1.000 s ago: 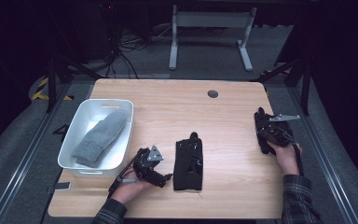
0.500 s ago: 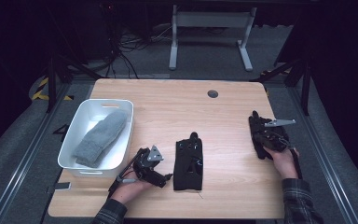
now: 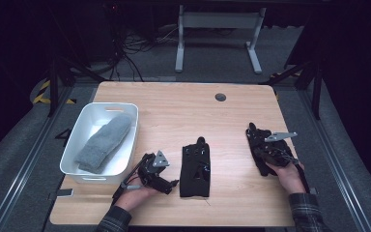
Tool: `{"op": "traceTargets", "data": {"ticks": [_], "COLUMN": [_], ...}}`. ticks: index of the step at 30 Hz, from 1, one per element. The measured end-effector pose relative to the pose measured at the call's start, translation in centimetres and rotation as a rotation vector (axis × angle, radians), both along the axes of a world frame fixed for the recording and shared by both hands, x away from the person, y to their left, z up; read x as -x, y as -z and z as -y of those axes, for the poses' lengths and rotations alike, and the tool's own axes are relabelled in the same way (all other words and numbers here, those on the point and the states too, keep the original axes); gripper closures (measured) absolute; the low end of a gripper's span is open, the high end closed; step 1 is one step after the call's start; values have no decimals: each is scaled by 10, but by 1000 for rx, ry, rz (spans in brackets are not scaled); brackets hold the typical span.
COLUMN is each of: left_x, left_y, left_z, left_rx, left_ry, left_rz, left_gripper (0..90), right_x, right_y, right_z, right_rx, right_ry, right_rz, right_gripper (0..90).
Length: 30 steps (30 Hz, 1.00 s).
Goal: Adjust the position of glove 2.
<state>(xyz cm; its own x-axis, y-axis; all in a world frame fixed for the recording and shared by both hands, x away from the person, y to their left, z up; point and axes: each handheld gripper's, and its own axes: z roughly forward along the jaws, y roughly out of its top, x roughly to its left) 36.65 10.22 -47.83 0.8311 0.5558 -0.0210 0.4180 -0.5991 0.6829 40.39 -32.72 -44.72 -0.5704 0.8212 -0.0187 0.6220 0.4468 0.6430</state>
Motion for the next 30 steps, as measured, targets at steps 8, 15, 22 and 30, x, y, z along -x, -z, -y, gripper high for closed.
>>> {"op": "traceTargets", "data": {"ticks": [8,15,22,30], "left_x": [0,0,0,0], "left_y": [0,0,0,0], "left_z": [0,0,0,0], "left_rx": [0,0,0,0], "left_ry": [0,0,0,0], "left_rz": [0,0,0,0], "left_gripper": [0,0,0,0], "right_x": [16,31,41,48], "right_y": [1,1,1,1], "right_z": [-15,-32,-53,-74], "right_rx": [-9,-2,10,22], "right_ry": [-61,-122,-193,-270], "right_rz": [-10,-16,-24,-22], "right_gripper": [900,900,900,900]}}
